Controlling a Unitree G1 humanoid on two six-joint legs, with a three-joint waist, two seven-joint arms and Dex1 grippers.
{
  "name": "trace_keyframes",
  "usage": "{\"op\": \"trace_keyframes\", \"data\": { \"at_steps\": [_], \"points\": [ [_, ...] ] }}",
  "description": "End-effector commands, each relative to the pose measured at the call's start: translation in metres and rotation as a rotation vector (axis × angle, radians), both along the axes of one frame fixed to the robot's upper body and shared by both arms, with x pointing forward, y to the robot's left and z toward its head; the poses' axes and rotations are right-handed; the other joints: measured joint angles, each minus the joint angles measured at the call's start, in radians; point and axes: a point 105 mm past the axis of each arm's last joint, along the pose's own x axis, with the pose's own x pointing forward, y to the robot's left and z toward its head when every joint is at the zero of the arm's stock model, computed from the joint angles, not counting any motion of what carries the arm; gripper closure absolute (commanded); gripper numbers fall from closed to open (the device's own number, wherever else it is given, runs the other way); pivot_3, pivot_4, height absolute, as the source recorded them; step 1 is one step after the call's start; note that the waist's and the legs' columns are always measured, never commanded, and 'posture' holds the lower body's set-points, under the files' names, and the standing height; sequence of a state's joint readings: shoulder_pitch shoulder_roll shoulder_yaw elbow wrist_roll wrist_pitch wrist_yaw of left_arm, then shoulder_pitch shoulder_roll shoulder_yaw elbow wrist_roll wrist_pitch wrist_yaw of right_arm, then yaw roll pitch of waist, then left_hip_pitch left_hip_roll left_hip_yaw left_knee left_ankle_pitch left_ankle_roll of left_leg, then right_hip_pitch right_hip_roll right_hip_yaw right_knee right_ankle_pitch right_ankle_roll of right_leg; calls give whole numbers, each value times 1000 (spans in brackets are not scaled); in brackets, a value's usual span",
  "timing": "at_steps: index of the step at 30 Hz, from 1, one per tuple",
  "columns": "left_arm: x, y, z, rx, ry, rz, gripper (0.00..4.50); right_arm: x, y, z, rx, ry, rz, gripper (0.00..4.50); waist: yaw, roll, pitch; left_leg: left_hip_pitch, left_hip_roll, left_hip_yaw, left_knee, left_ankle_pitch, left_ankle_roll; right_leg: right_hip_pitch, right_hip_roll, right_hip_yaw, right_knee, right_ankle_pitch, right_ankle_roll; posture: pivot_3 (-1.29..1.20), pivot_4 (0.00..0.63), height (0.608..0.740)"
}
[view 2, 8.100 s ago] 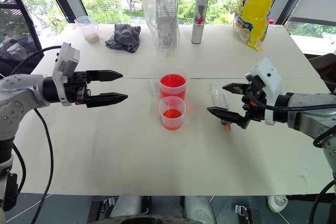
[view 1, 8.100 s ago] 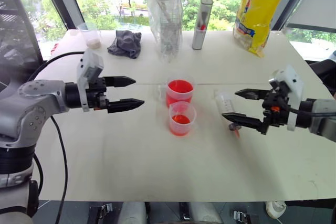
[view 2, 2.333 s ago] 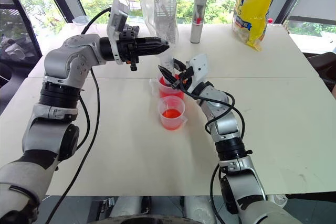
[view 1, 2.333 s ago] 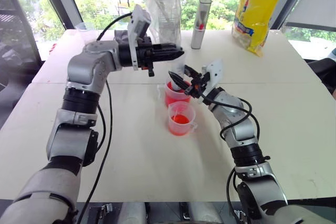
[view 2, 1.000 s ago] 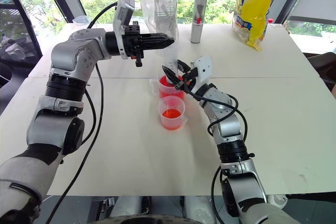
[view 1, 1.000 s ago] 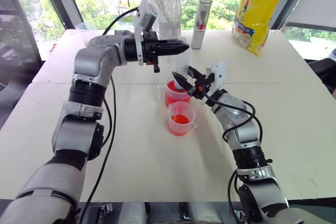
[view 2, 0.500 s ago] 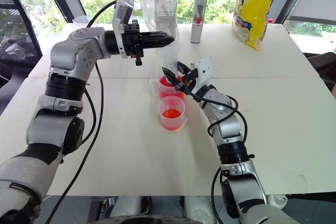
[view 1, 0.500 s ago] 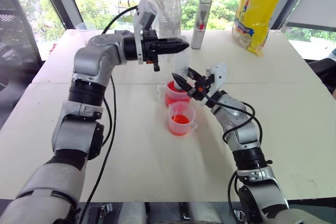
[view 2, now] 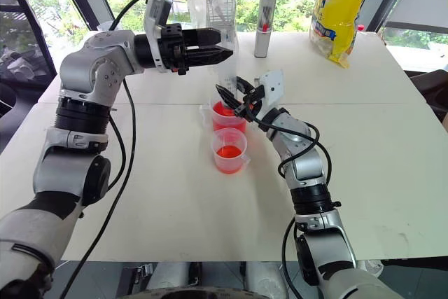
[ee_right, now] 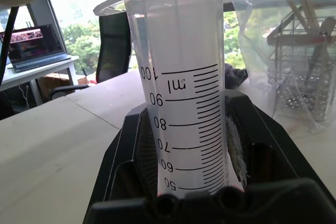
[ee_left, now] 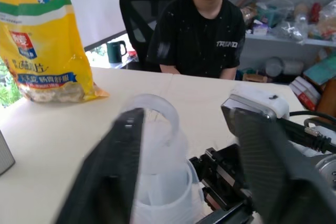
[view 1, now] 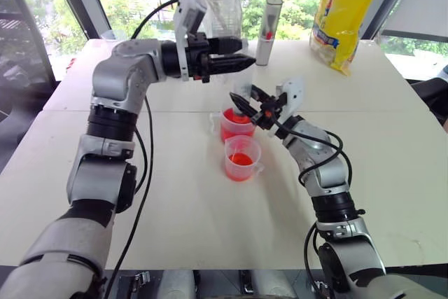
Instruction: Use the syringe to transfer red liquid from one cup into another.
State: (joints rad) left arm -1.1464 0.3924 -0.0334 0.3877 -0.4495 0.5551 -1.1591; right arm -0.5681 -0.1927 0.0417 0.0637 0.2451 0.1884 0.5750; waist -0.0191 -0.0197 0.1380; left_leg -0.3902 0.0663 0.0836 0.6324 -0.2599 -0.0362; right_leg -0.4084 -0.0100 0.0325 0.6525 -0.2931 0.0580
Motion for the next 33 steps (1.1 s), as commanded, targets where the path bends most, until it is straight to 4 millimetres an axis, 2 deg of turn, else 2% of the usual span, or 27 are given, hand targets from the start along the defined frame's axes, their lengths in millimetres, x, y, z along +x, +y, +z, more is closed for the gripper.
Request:
{"op": "trace_keyframes", "data": {
  "at_steps": [1, 5, 19, 25, 29, 33],
  "points": [
    [-4, 8, 22, -41, -89, 27, 44, -12, 13, 21, -9, -82, 68, 3080, 0, 0, 0, 0, 0, 0, 0, 0, 0, 0, 0, 0, 0, 0, 0, 0, 150, 740],
    [-3, 21, 20, -35, -85, 53, 44, -12, 13, 29, -3, -102, 70, 3080, -4, 0, 0, 0, 0, 0, 0, 0, 0, 0, 0, 0, 0, 0, 0, 0, 150, 740],
    [-5, 80, 9, -23, -24, 212, 44, -14, 11, 38, 15, -131, 57, 3080, 0, 0, 0, 0, 0, 0, 0, 0, 0, 0, 0, 0, 1, 0, 0, 0, 150, 740],
    [-9, 83, 7, -31, -16, 221, 44, -26, 7, 59, 26, -183, 60, 3080, 0, 0, 0, 0, 0, 0, 0, 0, 0, 0, 0, 0, 1, 0, 0, 0, 150, 740],
    [-9, 81, 8, -41, -19, 219, 44, -48, 4, 80, 27, -216, 108, 3080, 2, 0, 0, 0, 0, 0, 0, 0, 0, 0, -1, 0, 1, 0, 0, 0, 150, 740],
    [-6, 78, 8, -44, -17, 214, 44, -71, 3, 89, 24, -191, 187, 3080, 1, 0, 0, 0, 0, 0, 0, 0, 0, 0, -1, 0, 1, 0, 0, 0, 150, 740]
  ]
}}
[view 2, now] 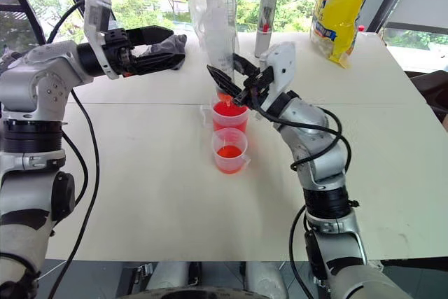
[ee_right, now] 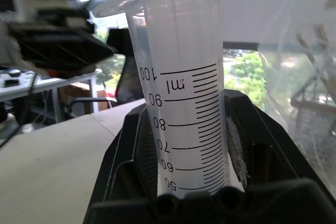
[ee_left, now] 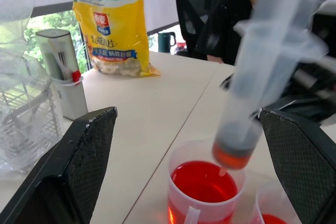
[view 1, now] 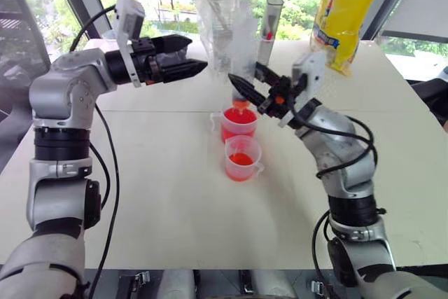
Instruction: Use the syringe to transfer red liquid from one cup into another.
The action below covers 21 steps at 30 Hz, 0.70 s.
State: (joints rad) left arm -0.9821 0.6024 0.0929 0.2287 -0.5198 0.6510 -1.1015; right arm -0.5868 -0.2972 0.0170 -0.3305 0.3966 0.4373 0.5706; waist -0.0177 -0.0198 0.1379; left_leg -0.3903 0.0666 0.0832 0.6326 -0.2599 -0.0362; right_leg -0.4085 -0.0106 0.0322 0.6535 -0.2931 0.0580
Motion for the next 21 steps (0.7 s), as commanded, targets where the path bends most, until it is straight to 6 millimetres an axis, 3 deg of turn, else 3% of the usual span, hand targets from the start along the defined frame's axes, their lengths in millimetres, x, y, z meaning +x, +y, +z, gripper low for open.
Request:
{"op": "trace_keyframes", "data": {
  "at_steps": [1, 6, 15, 21],
  "points": [
    [-2, -2, 11, -19, -40, -14, 44, -28, 0, 23, 22, -38, 85, 3080, 0, 0, 0, 0, 0, 0, 0, 0, 0, 0, 0, 0, 0, 0, 0, 0, 150, 740],
    [0, -9, 11, -26, -37, -39, 44, -47, -4, 11, 22, 50, 122, 3080, 1, 0, 0, 0, 0, 0, 0, 0, 0, 0, 0, 0, -1, 0, 0, 0, 150, 740],
    [-7, -26, 15, -46, -21, -118, 44, -41, -14, -38, 6, 157, 24, 3080, -1, -1, -1, 0, -1, -1, 0, 0, 0, 1, 1, -1, -1, 0, 0, 0, 150, 740],
    [-21, -34, 18, -68, 26, -202, 44, -42, -13, -42, 9, 152, 16, 3080, 0, -1, -1, 0, 0, -1, 0, 0, 0, 1, 1, -1, -1, 0, 0, 0, 150, 740]
  ]
}}
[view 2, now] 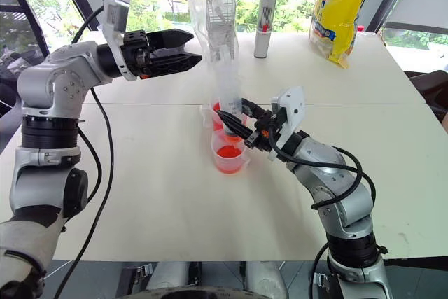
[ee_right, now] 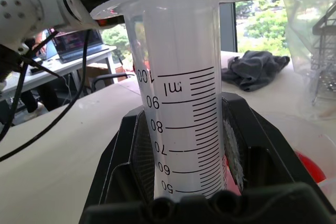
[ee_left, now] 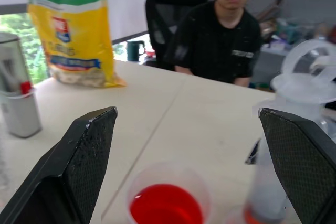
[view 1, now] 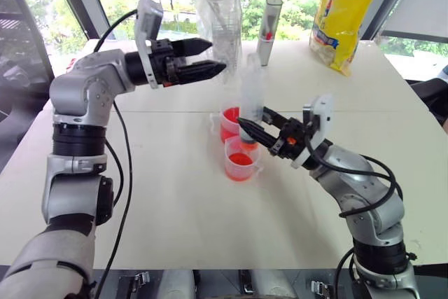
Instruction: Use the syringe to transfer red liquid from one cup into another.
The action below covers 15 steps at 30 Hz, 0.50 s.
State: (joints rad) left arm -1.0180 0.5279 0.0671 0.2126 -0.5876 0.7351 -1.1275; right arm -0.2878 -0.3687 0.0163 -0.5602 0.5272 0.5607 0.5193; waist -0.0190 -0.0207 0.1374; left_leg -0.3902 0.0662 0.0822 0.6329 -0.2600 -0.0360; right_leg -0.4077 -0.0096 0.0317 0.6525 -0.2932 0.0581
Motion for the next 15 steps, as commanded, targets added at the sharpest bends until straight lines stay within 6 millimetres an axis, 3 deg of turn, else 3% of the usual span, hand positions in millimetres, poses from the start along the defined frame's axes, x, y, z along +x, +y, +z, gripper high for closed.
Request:
{"op": "trace_keyframes", "data": {
  "at_steps": [1, 15],
  "points": [
    [-11, -3, 18, -31, -35, -45, 44, -4, 2, 12, 19, -65, 8, 3080, 1, 0, 0, 0, 0, 0, 0, 0, 0, 0, 0, 0, 0, 0, 0, 0, 150, 740],
    [-21, -24, 24, -46, -21, -170, 44, -7, 7, 9, 10, -66, 30, 3080, 2, 0, 0, 0, 0, 0, 0, 0, 0, 0, 0, 0, 0, 0, 0, 0, 150, 740]
  ]
}}
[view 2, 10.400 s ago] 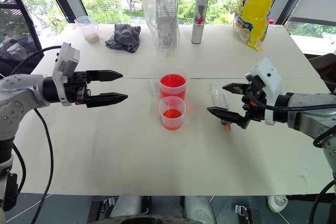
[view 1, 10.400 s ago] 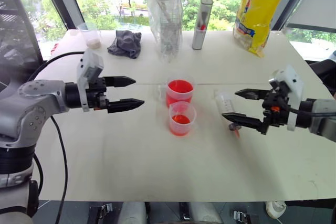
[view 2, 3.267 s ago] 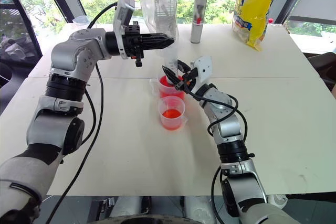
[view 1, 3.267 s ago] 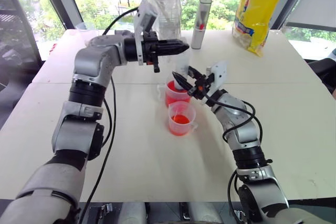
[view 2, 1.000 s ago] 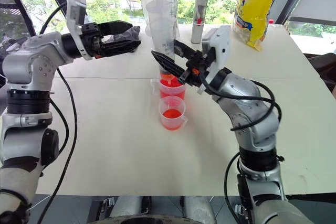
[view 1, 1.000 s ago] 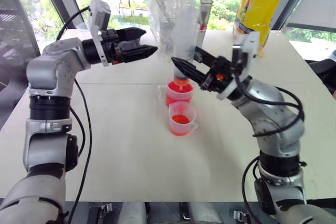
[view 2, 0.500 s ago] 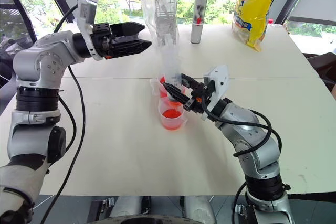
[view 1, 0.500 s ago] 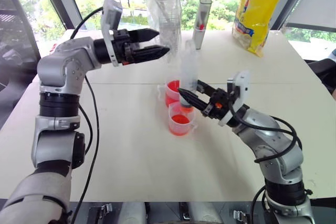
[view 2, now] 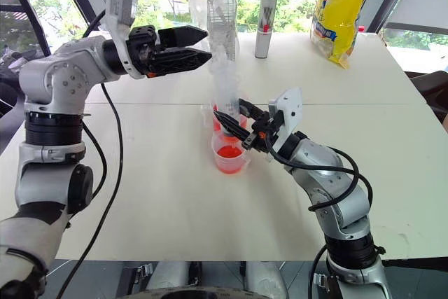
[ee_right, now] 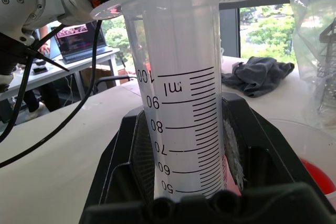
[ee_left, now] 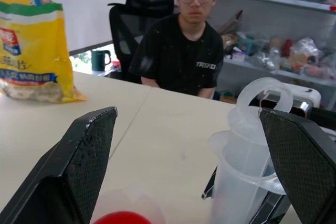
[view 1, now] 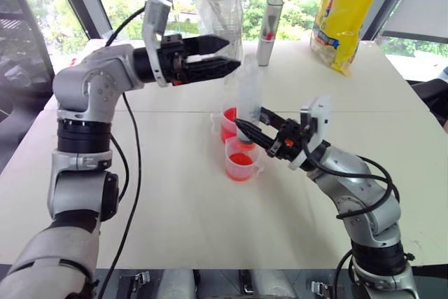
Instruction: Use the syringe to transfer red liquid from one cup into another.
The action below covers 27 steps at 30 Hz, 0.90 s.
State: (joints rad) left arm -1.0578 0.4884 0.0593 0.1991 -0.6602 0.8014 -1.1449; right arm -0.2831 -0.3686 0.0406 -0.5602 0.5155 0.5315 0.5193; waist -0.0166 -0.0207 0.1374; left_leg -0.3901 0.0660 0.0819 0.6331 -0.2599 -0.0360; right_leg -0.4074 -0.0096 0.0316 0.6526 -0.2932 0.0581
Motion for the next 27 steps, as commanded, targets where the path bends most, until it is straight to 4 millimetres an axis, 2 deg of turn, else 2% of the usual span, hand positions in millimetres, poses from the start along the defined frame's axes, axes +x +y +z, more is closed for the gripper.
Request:
{"op": "trace_keyframes", "data": {
  "at_steps": [1, 11, 14, 18, 19, 21, 22, 27],
  "points": [
    [-9, -6, 15, -8, -54, -48, 44, -5, 3, 9, 14, -49, 19, 3080, 0, 0, 0, 0, 0, 0, 0, 0, 0, 0, 0, 0, 0, 0, 0, 0, 150, 740],
    [-12, -29, 5, 47, -82, -107, 44, -4, 3, 8, 8, -46, 22, 3080, -1, 0, 0, 0, 0, 0, 0, 0, 0, 0, 0, 0, 0, 0, 0, 0, 150, 740],
    [-16, -36, 3, 57, -91, -135, 821, -4, 3, 8, 6, -46, 22, 3080, 0, 0, 0, 0, 0, 0, 0, 0, 0, 0, 0, 0, 0, 0, 0, 0, 150, 740],
    [-18, -38, 1, 62, -96, -152, 2704, -4, 3, 7, 4, -45, 21, 3080, 1, 0, 0, 0, 0, 0, 0, 0, 0, 0, 0, 0, 0, 0, 0, 0, 150, 740],
    [-19, -38, 0, 63, -97, -155, 3334, -4, 3, 7, 3, -45, 21, 3080, 1, 0, 0, 0, 0, 0, 0, 0, 0, 0, 0, 0, 0, 0, 0, 0, 150, 740],
    [-20, -38, 0, 65, -98, -160, 4308, -4, 3, 7, 2, -45, 22, 3080, -1, 0, 0, 0, 0, 0, 0, 0, 0, 0, 0, 0, 0, 0, 0, 0, 150, 740],
    [-20, -38, 0, 65, -98, -163, 4418, -4, 3, 7, 2, -45, 22, 3080, -1, 0, 0, 0, 0, 0, 0, 0, 0, 0, 0, 0, 0, 0, 0, 0, 150, 740],
    [-24, -39, -1, 76, -97, -182, 4418, -5, 3, 9, 4, -49, 28, 3080, 0, 0, 0, 0, 0, 0, 0, 0, 0, 0, 0, 0, 0, 0, 0, 0, 150, 740]
  ]
}}
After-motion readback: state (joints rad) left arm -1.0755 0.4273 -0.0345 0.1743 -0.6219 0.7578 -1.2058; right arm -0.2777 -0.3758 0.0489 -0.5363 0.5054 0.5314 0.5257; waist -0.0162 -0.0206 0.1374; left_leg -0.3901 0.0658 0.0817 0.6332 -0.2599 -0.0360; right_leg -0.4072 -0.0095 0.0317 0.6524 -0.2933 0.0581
